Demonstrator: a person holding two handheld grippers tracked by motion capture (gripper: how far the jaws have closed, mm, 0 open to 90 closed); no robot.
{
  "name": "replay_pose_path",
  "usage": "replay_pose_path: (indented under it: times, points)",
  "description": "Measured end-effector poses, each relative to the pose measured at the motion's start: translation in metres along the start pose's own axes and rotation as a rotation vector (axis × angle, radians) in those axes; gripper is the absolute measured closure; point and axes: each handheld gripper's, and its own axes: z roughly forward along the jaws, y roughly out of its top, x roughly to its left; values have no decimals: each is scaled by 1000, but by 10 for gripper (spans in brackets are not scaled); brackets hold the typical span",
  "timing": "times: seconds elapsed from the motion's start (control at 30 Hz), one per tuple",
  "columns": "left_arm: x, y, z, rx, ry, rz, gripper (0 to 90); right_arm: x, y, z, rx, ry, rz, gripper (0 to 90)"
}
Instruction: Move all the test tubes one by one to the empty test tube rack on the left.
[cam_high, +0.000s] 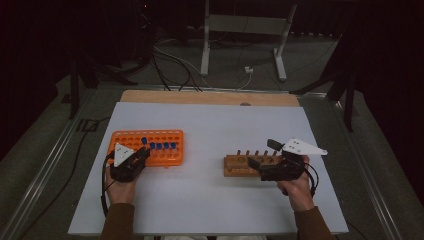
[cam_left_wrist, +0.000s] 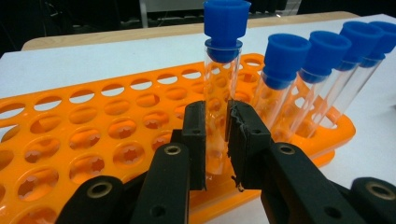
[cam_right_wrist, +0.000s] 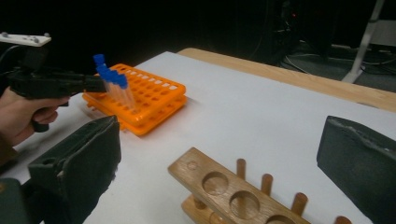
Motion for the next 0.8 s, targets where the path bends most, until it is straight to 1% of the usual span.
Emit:
replay_pose_path:
  times: [0.1, 0.23, 0.33, 0.43, 0.63, 0.73, 0.8]
  points:
    - [0, 0, -1, 9, -1, 3, 786, -4, -3, -1, 2, -10, 8, 3]
    - [-2, -1, -1, 28, 6, 22, 787, -7, -6, -2, 4, -22, 18, 3]
    - [-3, -2, 1, 50, 12, 33, 787, -9, -7, -4, 6, -33, 12, 3]
    - [-4, -3, 2, 67, 16, 47, 787, -9, -9, -6, 3, -50, -5, 3]
    - [-4, -3, 1, 72, 10, 48, 786, -11, -14, -10, -8, -67, -16, 3]
    - [-4, -3, 1, 73, 5, 41, 784, -12, -17, -12, -10, -82, -20, 3]
    - [-3, -3, 0, 70, -2, 27, 776, -13, -19, -14, -13, -97, -33, 3]
